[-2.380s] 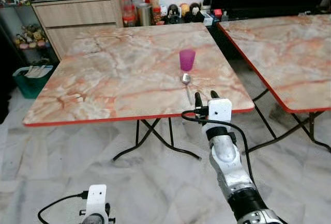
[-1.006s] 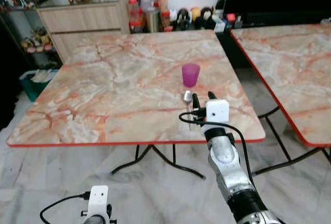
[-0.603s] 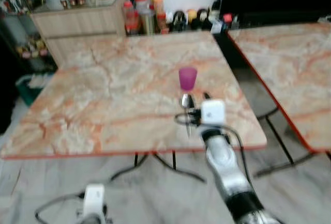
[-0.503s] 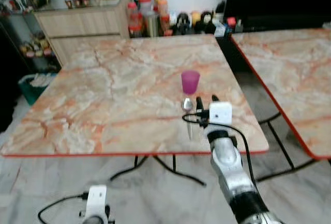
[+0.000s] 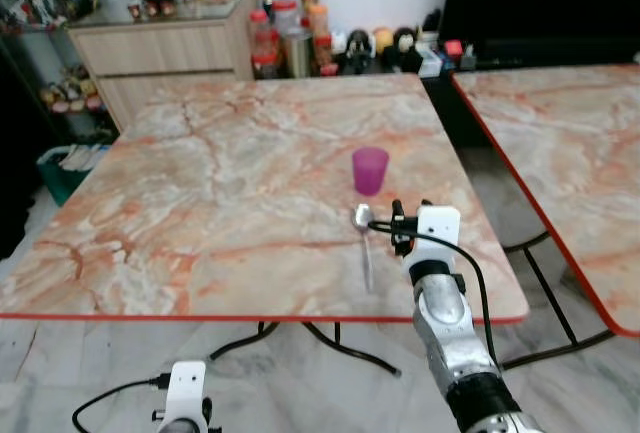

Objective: Setting the table

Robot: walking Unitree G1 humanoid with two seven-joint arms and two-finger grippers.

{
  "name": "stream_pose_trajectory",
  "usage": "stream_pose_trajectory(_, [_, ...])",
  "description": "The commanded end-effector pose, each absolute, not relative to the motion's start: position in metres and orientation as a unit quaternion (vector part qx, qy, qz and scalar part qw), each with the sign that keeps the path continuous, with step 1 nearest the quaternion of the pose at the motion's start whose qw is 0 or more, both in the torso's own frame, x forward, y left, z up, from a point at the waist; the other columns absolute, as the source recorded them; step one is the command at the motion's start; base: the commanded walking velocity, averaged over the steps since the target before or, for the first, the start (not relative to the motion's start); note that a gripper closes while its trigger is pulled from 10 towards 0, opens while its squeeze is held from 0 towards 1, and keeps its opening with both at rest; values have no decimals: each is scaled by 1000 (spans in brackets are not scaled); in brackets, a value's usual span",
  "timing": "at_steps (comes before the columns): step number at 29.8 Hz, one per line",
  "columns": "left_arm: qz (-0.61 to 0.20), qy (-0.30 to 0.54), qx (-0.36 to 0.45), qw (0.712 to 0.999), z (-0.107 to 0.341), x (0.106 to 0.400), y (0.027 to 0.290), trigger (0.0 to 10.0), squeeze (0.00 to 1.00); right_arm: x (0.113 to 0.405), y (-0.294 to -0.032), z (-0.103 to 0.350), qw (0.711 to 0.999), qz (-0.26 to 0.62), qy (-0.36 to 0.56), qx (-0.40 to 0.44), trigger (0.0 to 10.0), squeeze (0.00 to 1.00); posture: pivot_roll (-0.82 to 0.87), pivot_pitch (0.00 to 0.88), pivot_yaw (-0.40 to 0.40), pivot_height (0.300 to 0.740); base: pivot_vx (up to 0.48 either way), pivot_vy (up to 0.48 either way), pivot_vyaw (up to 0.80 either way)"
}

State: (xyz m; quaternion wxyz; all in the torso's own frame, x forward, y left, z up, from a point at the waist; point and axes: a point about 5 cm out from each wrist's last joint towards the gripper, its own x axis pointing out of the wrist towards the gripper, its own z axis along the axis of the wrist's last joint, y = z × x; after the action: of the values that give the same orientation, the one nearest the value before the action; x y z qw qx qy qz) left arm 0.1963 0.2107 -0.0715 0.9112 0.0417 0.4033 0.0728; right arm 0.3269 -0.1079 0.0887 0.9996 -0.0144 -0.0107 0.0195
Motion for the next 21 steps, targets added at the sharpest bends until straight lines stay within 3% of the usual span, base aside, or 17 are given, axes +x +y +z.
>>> stream_pose_trajectory(1, [76,404,42,911,-71,198,212,10000,0,330,-107,92,1000,24,-12,-17,10000,0,-1,0,53,740,289,0,0])
stream_pose_trajectory(10, [73,405,44,911,-71,198,210,10000,0,330,-104,91,999,34,-7,-19,10000,0,-6,0,51,740,278,0,0])
stream_pose_trajectory(21, [72,407,44,909,-71,198,209,10000,0,328,-96,73,995,60,55,-50,10000,0,3,0,45,740,0,0,0])
